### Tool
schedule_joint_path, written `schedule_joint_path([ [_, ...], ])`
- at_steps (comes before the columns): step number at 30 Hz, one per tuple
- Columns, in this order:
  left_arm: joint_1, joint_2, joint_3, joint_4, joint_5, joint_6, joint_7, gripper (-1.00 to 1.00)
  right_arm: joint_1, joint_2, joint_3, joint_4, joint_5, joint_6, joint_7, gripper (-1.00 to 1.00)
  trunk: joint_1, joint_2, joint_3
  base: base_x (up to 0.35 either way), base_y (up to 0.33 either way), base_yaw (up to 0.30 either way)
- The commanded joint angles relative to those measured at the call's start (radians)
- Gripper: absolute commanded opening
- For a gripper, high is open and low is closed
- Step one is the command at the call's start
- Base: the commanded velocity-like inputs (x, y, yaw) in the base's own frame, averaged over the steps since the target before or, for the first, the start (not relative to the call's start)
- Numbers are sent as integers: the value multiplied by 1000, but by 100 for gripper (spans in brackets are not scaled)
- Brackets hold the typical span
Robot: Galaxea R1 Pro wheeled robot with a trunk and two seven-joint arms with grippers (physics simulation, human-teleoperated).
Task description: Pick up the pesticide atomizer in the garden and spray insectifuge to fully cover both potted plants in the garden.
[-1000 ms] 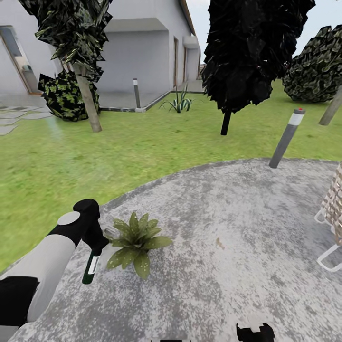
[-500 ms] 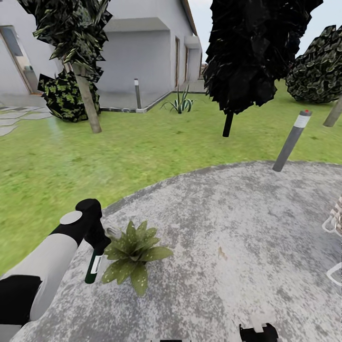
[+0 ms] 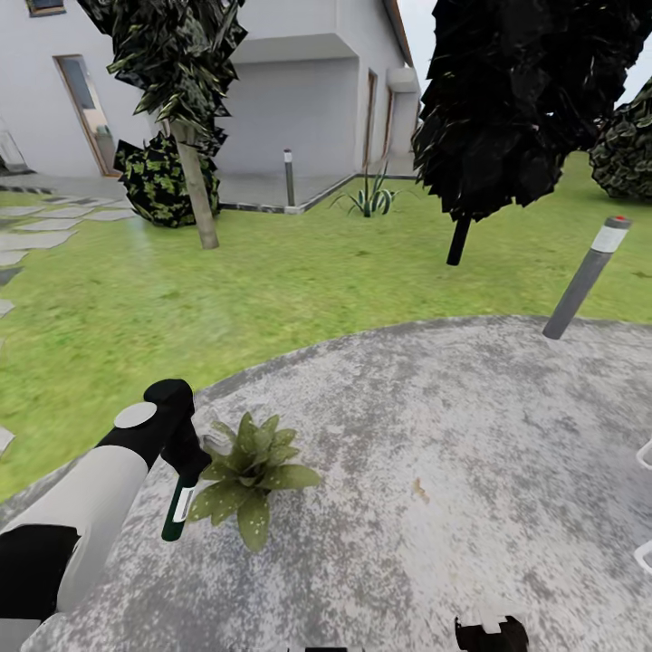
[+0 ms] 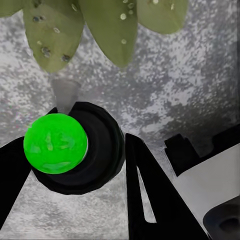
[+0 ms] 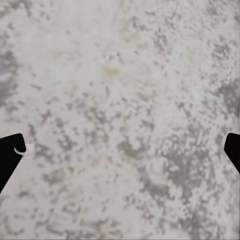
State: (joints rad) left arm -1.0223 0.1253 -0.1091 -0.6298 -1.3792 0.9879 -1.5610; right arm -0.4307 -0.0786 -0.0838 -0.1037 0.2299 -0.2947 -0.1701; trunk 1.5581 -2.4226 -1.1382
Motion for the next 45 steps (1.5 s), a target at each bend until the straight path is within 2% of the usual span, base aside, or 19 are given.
schedule_joint_path([
  [1,-1,0,-4,-1,-7,11,-10,-100,0,0,-8,1,11,-3,-2,100,0,0,-1,-23,-274,278],
  [10,1,0,-4,-1,-9,11,-10,-100,0,0,-8,1,11,-3,-2,100,0,0,-1,-3,-274,276],
  [15,6,0,-4,-2,-9,10,-10,-100,0,-1,-8,1,11,-3,-2,100,0,0,-1,0,-266,69],
  [21,16,2,-2,-3,-14,11,-10,-100,0,-1,-8,1,11,-3,-2,100,0,0,-1,0,-50,3],
  [27,21,16,-3,-2,-9,14,-10,-100,0,-1,-8,1,10,-4,-2,100,0,0,-1,0,-2,71],
  [35,36,11,-3,-2,-10,15,-10,-100,0,-1,-8,1,10,-3,-2,100,0,0,-1,-17,-28,261],
  [45,51,5,-3,-4,-12,17,-10,-100,0,-4,-7,3,12,-4,-2,100,0,0,-1,-183,-241,27],
])
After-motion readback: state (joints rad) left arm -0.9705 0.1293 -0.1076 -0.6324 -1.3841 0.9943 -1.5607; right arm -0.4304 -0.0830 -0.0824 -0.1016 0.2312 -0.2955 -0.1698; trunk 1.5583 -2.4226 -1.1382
